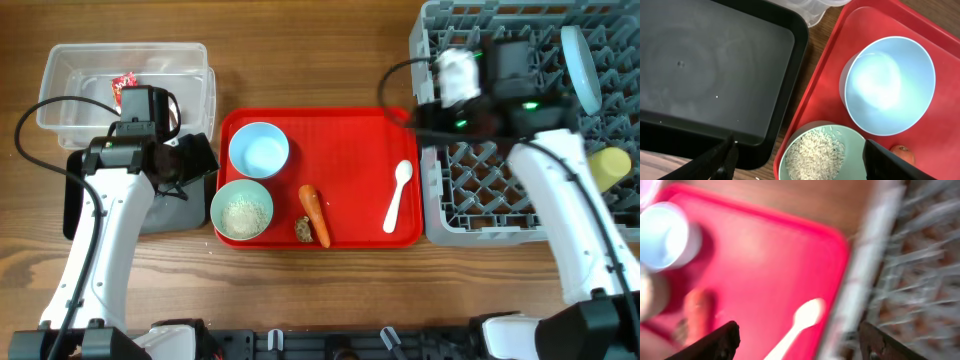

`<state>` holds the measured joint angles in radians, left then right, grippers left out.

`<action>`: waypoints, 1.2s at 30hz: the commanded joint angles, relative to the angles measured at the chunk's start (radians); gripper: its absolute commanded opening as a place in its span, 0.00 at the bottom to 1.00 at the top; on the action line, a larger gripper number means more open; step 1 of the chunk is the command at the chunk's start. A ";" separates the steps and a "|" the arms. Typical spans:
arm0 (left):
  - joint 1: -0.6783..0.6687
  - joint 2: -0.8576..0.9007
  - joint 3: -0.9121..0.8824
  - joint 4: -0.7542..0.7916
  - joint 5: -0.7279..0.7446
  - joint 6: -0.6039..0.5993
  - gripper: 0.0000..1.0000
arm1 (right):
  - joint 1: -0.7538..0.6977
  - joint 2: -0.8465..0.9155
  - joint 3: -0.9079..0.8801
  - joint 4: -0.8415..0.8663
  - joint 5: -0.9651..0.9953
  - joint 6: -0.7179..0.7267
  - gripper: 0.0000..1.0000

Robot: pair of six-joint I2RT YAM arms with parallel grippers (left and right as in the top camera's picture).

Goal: Sort waste into correct bins and load items into the dishwasher rack
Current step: 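Move the right gripper back over the white spoon, then lower the right gripper and grasp the white spoon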

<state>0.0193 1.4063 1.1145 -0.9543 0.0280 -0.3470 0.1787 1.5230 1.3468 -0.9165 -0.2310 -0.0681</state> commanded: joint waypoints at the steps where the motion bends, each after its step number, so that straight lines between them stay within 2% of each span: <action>1: -0.005 0.002 0.002 0.000 0.008 -0.009 0.82 | 0.127 0.016 0.001 -0.052 0.071 0.184 0.78; 3: -0.005 0.002 0.002 0.000 0.008 -0.009 0.82 | 0.189 0.032 0.001 -0.069 0.140 0.243 0.79; 6: -0.005 0.002 0.002 -0.001 0.008 -0.009 0.82 | 0.256 0.071 -0.001 -0.090 0.244 0.407 0.79; 9: -0.005 0.002 0.002 -0.001 0.008 -0.009 0.82 | 0.286 0.124 -0.001 -0.106 0.261 0.529 0.79; 15: -0.005 0.002 0.002 -0.001 0.008 -0.008 0.83 | 0.290 0.256 -0.015 -0.078 0.326 0.649 0.79; 24: -0.005 0.002 0.002 0.000 0.008 -0.008 0.83 | 0.289 0.433 -0.015 -0.068 0.381 0.679 0.79; 36: -0.005 0.002 0.002 -0.001 0.008 -0.009 0.83 | 0.288 0.496 -0.019 -0.002 0.426 0.696 0.79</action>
<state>0.0193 1.4063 1.1145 -0.9546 0.0277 -0.3470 0.4667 1.9953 1.3346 -0.9443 0.1616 0.6067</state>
